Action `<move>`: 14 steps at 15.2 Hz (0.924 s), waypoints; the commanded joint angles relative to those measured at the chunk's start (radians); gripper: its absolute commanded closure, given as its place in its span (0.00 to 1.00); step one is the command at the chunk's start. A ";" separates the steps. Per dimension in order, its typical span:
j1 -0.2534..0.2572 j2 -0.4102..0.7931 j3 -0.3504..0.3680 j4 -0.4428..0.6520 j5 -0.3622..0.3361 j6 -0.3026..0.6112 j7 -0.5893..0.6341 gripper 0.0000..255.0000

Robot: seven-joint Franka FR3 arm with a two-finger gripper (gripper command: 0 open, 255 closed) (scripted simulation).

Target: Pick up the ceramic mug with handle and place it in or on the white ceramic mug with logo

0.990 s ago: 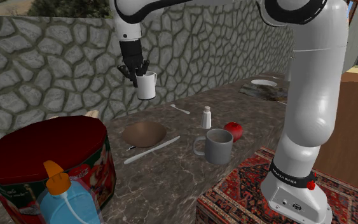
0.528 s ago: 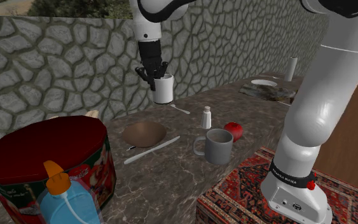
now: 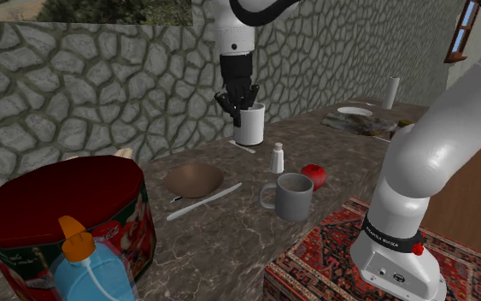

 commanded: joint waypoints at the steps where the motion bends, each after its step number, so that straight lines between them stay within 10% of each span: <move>1: 0.016 -0.088 -0.006 -0.059 0.021 -0.027 -0.003 1.00; 9: 0.091 -0.419 -0.028 -0.251 0.076 -0.167 0.004 1.00; 14: 0.097 -0.429 -0.017 -0.323 0.087 -0.105 0.005 1.00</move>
